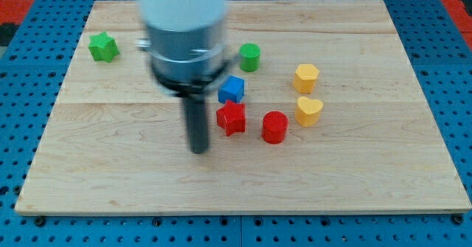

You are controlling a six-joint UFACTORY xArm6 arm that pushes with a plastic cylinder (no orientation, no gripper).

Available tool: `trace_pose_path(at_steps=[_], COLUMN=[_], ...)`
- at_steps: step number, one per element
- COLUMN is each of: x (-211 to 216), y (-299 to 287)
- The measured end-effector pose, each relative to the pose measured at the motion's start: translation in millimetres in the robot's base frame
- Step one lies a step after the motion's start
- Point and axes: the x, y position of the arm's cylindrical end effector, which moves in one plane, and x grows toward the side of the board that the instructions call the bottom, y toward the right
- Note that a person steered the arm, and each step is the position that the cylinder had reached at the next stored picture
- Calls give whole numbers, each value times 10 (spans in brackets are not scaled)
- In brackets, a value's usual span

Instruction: Slide the green star to center

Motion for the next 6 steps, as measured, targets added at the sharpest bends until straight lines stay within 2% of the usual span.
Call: trace_pose_path(at_steps=[2,3,4,5,6], x=[-1056,-1642,-2176,-2040,-1669], y=[-1732,-1808,-1649,-1322,-958])
